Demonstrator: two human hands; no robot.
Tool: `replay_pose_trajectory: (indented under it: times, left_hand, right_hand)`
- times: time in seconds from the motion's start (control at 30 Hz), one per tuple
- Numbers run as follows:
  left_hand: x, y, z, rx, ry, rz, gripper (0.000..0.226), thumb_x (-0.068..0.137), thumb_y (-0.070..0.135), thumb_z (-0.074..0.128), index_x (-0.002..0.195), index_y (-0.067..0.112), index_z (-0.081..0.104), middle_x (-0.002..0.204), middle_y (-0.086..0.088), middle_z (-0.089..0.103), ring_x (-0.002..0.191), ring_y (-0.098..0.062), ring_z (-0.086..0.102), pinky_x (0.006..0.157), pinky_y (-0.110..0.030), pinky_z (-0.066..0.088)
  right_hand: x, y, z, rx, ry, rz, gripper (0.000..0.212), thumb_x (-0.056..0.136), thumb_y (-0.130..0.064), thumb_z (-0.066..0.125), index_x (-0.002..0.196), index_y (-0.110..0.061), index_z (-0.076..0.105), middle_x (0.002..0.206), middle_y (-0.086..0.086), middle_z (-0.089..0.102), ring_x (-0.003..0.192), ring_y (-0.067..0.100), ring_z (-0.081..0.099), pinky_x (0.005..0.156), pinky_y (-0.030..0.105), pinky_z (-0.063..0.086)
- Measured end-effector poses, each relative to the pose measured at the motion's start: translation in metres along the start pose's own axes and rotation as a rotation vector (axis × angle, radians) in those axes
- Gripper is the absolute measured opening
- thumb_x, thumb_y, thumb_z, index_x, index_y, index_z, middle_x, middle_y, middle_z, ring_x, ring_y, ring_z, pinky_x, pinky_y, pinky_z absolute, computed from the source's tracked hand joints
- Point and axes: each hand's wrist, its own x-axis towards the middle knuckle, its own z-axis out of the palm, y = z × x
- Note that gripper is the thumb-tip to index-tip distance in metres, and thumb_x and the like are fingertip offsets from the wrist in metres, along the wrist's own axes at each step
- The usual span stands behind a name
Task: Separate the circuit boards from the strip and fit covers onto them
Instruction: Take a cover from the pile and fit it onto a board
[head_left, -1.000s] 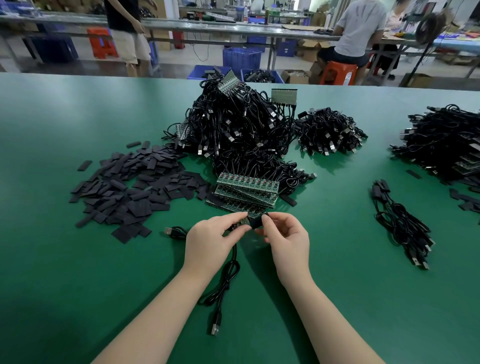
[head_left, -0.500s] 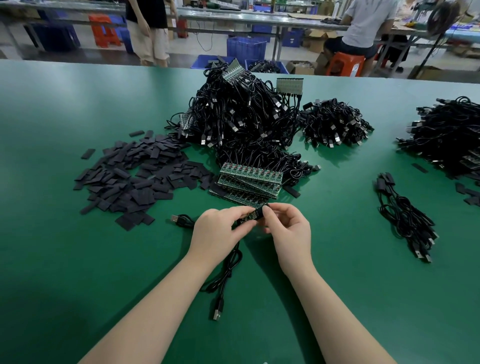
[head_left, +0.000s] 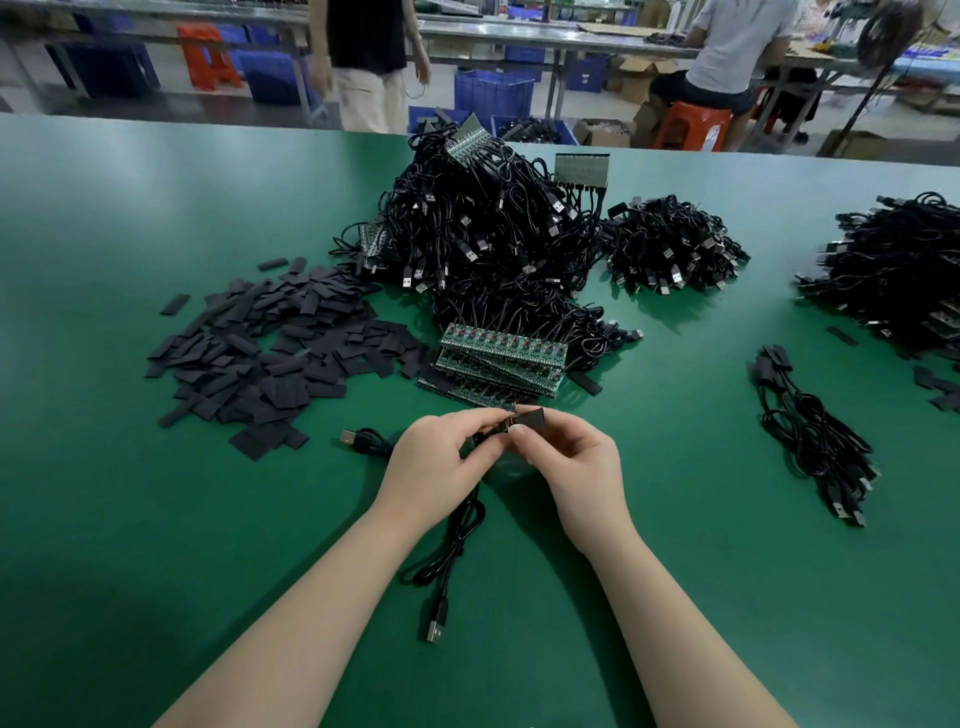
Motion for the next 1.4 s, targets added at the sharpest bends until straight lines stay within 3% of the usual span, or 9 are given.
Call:
replay_pose_trajectory:
  times: [0.17, 0.33, 0.47, 0.63, 0.9, 1.13, 1.4]
  left_hand:
    - [0.0002, -0.0018, 0.0003, -0.051, -0.003, 0.007, 0.031, 0.088, 0.044, 0.057, 0.113, 0.032, 0.071, 0.104, 0.02, 0.071, 0.091, -0.009, 0.067, 0.08, -0.037, 0.054]
    - [0.0001, -0.0026, 0.002, -0.08, 0.021, 0.0, 0.03, 0.087, 0.046, 0.058, 0.109, 0.032, 0.072, 0.101, 0.022, 0.071, 0.092, -0.002, 0.066, 0.078, -0.036, 0.055]
    - [0.0005, -0.0041, 0.0017, -0.117, 0.053, -0.058, 0.034, 0.083, 0.052, 0.062, 0.111, 0.036, 0.071, 0.101, 0.025, 0.07, 0.095, 0.003, 0.064, 0.083, -0.033, 0.055]
    - [0.0014, -0.0038, 0.0017, -0.097, 0.033, -0.086, 0.037, 0.082, 0.057, 0.059, 0.113, 0.039, 0.07, 0.103, 0.023, 0.071, 0.097, 0.009, 0.063, 0.085, -0.031, 0.055]
    - [-0.0005, -0.0006, 0.0003, -0.076, 0.026, -0.023, 0.027, 0.084, 0.055, 0.057, 0.11, 0.05, 0.062, 0.099, 0.029, 0.069, 0.088, -0.001, 0.066, 0.077, -0.036, 0.055]
    - [-0.0011, -0.0023, 0.0008, 0.024, 0.021, 0.03, 0.035, 0.086, 0.051, 0.054, 0.112, 0.035, 0.071, 0.101, 0.019, 0.072, 0.083, -0.006, 0.066, 0.078, -0.032, 0.053]
    - [-0.0009, -0.002, 0.0004, 0.003, 0.004, 0.016, 0.04, 0.086, 0.054, 0.055, 0.119, 0.036, 0.069, 0.107, 0.02, 0.071, 0.097, 0.002, 0.064, 0.086, -0.027, 0.052]
  right_hand:
    - [-0.0013, -0.0007, -0.0001, -0.011, 0.021, -0.015, 0.014, 0.08, -0.011, 0.08, 0.086, -0.023, 0.078, 0.086, -0.001, 0.077, 0.082, 0.011, 0.072, 0.079, 0.025, 0.058]
    - [-0.0019, 0.0008, 0.001, -0.029, 0.063, -0.042, 0.007, 0.08, -0.01, 0.08, 0.08, -0.016, 0.076, 0.076, -0.003, 0.075, 0.068, 0.004, 0.065, 0.065, 0.015, 0.05]
    - [-0.0002, 0.002, -0.0002, 0.075, 0.133, -0.019, 0.008, 0.083, -0.009, 0.077, 0.084, -0.016, 0.074, 0.076, -0.003, 0.073, 0.069, 0.006, 0.064, 0.066, 0.017, 0.052]
    - [0.0001, 0.0029, 0.0002, 0.066, 0.107, -0.036, 0.01, 0.085, -0.008, 0.075, 0.084, -0.018, 0.073, 0.075, -0.006, 0.072, 0.067, 0.006, 0.064, 0.066, 0.017, 0.052]
    - [-0.003, 0.0011, 0.0018, 0.058, 0.073, -0.085, 0.013, 0.082, 0.0, 0.075, 0.086, -0.012, 0.073, 0.079, -0.008, 0.075, 0.075, 0.002, 0.069, 0.07, 0.013, 0.052]
    - [-0.0018, 0.0021, 0.0017, 0.02, 0.057, -0.075, 0.015, 0.081, -0.004, 0.077, 0.084, -0.018, 0.075, 0.081, -0.006, 0.076, 0.075, 0.004, 0.068, 0.07, 0.015, 0.052]
    - [0.0009, 0.0004, -0.0019, -0.016, 0.016, -0.044, 0.01, 0.083, -0.011, 0.077, 0.086, -0.021, 0.076, 0.079, -0.009, 0.075, 0.07, -0.001, 0.065, 0.066, 0.011, 0.048]
